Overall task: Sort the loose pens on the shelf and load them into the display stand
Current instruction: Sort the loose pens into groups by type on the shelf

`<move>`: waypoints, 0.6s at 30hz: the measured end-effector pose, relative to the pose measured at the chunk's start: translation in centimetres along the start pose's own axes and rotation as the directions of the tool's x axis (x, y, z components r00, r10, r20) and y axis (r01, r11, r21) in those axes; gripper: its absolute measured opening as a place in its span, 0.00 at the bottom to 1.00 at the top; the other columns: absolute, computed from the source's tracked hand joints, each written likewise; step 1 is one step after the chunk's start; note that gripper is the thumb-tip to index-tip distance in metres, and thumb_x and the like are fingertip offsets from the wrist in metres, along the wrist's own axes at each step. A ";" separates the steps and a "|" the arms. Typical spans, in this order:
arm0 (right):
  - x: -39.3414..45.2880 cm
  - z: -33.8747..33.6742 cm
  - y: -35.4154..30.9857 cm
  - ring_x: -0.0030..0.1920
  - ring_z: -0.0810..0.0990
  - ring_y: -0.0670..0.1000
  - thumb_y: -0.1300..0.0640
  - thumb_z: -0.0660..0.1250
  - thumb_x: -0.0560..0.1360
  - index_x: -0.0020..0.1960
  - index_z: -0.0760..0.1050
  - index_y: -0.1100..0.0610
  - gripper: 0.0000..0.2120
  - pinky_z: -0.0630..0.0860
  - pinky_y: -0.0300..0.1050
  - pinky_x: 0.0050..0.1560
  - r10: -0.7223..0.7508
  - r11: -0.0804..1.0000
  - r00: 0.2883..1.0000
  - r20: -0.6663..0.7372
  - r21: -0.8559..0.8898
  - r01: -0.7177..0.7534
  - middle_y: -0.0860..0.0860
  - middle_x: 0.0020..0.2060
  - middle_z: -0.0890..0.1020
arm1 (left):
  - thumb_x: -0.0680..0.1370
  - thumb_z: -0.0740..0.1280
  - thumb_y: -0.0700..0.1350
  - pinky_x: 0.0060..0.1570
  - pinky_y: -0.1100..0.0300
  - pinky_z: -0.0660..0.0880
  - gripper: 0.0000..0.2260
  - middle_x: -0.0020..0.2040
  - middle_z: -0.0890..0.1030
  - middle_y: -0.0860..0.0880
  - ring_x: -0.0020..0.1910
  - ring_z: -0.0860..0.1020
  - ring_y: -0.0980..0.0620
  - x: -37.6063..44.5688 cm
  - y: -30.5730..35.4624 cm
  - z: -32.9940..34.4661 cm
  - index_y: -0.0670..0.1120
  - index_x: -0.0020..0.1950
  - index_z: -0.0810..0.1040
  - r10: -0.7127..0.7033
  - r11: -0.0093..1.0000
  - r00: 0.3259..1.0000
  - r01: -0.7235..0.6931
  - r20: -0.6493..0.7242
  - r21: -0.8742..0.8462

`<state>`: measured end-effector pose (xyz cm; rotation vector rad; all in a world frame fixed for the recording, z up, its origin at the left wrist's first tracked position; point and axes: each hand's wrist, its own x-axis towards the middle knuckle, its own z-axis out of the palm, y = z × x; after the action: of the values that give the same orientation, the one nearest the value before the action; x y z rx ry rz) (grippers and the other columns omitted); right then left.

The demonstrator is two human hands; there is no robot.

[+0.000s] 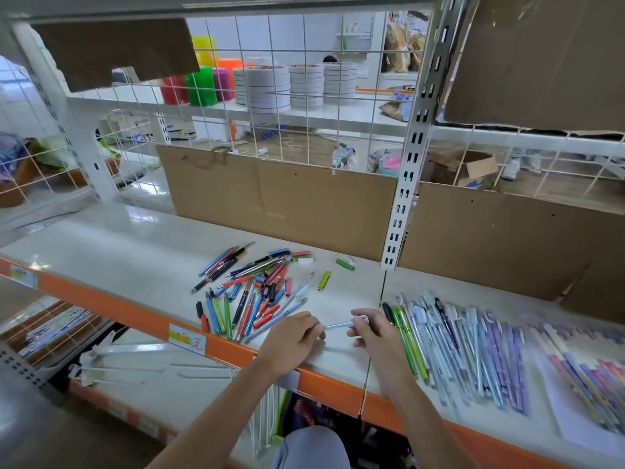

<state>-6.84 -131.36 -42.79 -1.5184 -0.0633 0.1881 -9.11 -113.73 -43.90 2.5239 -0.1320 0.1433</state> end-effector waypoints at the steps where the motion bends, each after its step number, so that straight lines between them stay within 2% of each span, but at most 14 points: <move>1: 0.0 0.1 0.1 0.38 0.80 0.46 0.64 0.63 0.78 0.50 0.78 0.59 0.05 0.75 0.34 0.36 0.000 1.000 1.000 -0.002 -0.020 0.000 0.52 0.37 0.80 | 0.82 0.57 0.47 0.44 0.58 0.69 0.13 0.39 0.72 0.58 0.43 0.73 0.56 0.1 -0.1 0.0 0.48 0.45 0.80 -0.008 1.000 1.000 0.008 0.010 -0.020; 4: 0.2 0.4 0.3 0.35 0.79 0.47 0.63 0.63 0.78 0.46 0.77 0.58 0.04 0.74 0.36 0.37 0.018 0.997 1.000 -0.008 -0.069 -0.018 0.53 0.35 0.81 | 0.81 0.59 0.45 0.44 0.57 0.69 0.11 0.37 0.72 0.59 0.42 0.73 0.55 0.3 -0.3 0.1 0.45 0.44 0.80 -0.016 0.999 1.000 0.017 0.020 -0.041; 7: 0.4 0.8 0.0 0.33 0.77 0.48 0.59 0.64 0.78 0.43 0.76 0.60 0.07 0.72 0.37 0.34 0.040 0.994 0.999 -0.007 -0.101 -0.040 0.53 0.32 0.80 | 0.81 0.60 0.45 0.44 0.55 0.71 0.11 0.37 0.73 0.57 0.41 0.73 0.55 0.4 -0.5 0.2 0.45 0.44 0.80 0.000 0.998 1.000 -0.001 -0.025 -0.064; 10: 0.8 1.4 -0.5 0.29 0.74 0.46 0.53 0.64 0.78 0.42 0.75 0.62 0.12 0.68 0.38 0.31 0.110 0.983 0.993 -0.053 -0.145 -0.116 0.52 0.30 0.78 | 0.80 0.62 0.46 0.42 0.61 0.70 0.09 0.39 0.75 0.55 0.40 0.74 0.55 0.4 -0.5 0.3 0.44 0.45 0.80 -0.007 0.991 0.996 -0.005 -0.085 -0.132; 15: 0.6 2.7 -1.1 0.32 0.72 0.47 0.59 0.66 0.77 0.48 0.74 0.62 0.05 0.66 0.37 0.29 0.240 0.965 0.969 0.048 0.098 -0.244 0.53 0.34 0.76 | 0.77 0.67 0.48 0.40 0.68 0.68 0.08 0.37 0.75 0.57 0.38 0.74 0.58 0.0 -0.1 -0.1 0.45 0.44 0.81 -0.004 0.980 0.993 -0.019 -0.114 -0.198; 18: 1.0 2.6 -2.3 0.33 0.74 0.46 0.58 0.65 0.77 0.47 0.72 0.60 0.05 0.66 0.37 0.29 0.184 0.980 0.982 0.039 0.068 -0.187 0.52 0.37 0.77 | 0.77 0.66 0.54 0.39 0.65 0.68 0.14 0.36 0.74 0.55 0.36 0.74 0.57 -0.2 0.0 -0.4 0.46 0.39 0.81 -0.039 0.977 0.991 0.011 -0.125 -0.212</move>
<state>-6.10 -128.73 -40.44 -1.4494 0.0595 0.3605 -9.30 -113.48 -43.64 2.2963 -0.0599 0.2673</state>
